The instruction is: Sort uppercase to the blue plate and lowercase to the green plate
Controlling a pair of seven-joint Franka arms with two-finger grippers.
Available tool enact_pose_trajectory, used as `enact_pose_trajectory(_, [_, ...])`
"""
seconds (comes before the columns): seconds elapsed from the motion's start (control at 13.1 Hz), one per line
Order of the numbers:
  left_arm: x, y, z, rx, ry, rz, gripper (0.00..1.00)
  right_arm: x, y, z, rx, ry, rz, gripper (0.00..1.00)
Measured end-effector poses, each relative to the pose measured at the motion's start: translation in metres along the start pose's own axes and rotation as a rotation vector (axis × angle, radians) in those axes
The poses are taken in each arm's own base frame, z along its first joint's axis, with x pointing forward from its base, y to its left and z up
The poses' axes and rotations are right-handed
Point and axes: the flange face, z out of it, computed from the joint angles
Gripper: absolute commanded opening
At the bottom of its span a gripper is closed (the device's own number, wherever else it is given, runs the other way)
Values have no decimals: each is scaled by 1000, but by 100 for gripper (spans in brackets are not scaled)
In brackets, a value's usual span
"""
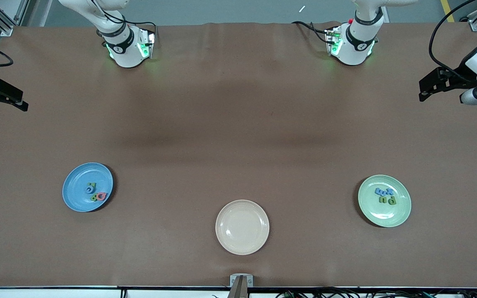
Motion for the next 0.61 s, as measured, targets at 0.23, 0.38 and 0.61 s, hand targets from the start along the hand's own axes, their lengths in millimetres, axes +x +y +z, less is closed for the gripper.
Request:
enact_pose_trajectory(0.23, [0, 10, 0, 1, -1, 16, 100, 0, 0, 0, 0, 0, 0, 100])
enact_pose_trajectory(0.38, [0, 10, 0, 1, 1, 17, 100, 0, 0, 0, 0, 0, 0, 100])
enact_pose_trajectory(0.61, [0, 10, -4, 0, 11, 16, 100, 0, 0, 0, 0, -1, 0, 100])
